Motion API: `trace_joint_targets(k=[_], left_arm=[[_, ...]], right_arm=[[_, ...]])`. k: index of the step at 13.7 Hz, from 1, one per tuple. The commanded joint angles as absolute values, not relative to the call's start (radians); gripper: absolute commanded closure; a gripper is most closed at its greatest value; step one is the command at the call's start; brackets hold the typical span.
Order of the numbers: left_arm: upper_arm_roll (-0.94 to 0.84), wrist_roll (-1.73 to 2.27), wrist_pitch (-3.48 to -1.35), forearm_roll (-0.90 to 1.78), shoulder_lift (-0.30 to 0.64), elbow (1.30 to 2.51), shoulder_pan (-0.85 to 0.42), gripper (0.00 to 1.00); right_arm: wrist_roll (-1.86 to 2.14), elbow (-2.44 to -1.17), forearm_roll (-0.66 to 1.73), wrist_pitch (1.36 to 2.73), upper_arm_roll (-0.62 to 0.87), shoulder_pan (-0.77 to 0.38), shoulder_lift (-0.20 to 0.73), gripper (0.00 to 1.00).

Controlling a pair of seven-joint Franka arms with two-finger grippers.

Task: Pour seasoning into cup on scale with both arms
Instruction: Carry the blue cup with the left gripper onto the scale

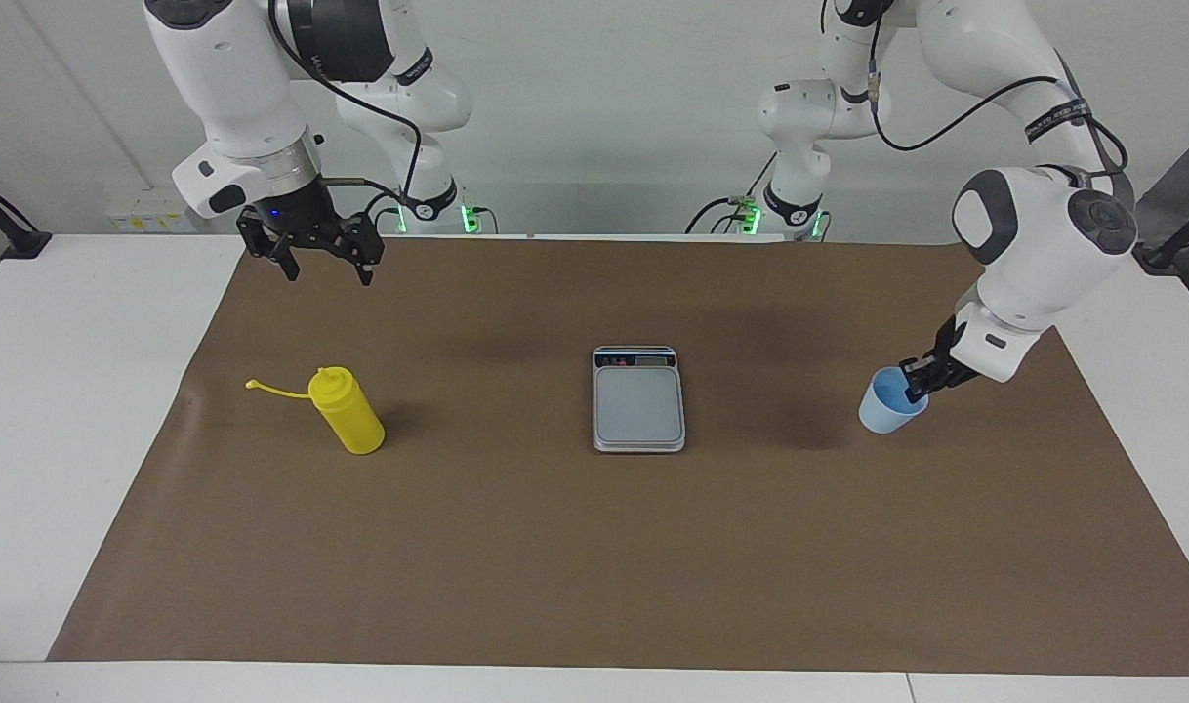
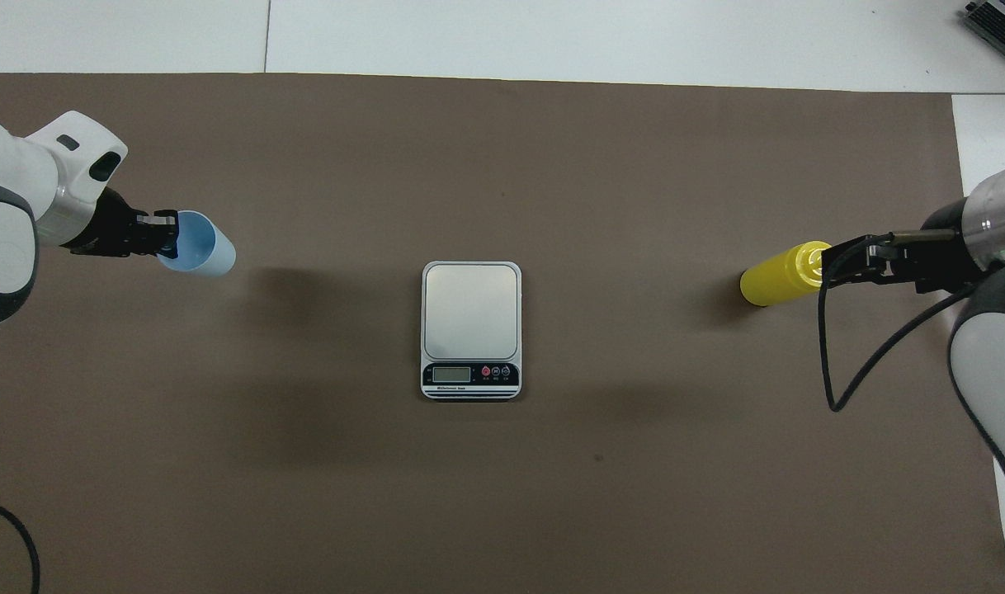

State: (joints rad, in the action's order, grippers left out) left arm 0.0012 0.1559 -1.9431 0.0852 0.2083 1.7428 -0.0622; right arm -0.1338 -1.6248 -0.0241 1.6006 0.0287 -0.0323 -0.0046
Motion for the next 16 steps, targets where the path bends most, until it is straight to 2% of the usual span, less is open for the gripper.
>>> trace_joint_targets(k=[1, 10, 16], left_arm=[[0.011, 0.296, -1.922, 0.097, 0.261, 1.657, -0.158, 1.00], [0.009, 0.638, -2.014, 0.126, 0.288, 1.623, -0.451, 1.00], [0.008, 0.673, -2.072, 0.124, 0.318, 1.646, -0.531, 1.00]], right_arm=[[-0.143, -1.643, -0.005, 1.600, 0.035, -0.020, -0.020, 0.00], [-0.143, -1.643, -0.006, 1.600, 0.035, -0.020, -0.020, 0.00], [-0.143, -1.641, -0.006, 1.600, 0.035, -0.020, -0.020, 0.00]])
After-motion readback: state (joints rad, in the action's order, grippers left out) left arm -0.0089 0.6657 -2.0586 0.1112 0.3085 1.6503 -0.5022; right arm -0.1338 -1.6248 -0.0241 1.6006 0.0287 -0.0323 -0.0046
